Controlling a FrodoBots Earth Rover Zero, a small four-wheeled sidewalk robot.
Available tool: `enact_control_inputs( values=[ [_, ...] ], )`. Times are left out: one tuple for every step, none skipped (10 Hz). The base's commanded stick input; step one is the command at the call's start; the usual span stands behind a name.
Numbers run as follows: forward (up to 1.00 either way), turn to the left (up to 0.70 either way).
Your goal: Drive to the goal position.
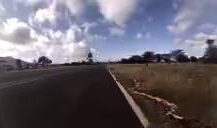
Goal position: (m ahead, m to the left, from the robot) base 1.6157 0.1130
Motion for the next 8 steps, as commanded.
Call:
enact_control_inputs(
  values=[
    [0.5, 0.0],
    [0.5, 0.0],
    [0.5, 0.0],
    [0.5, 0.0],
    [0.5, 0.0],
    [0.5, 0.0],
    [0.5, 0.0],
    [0.5, 0.0]
  ],
)
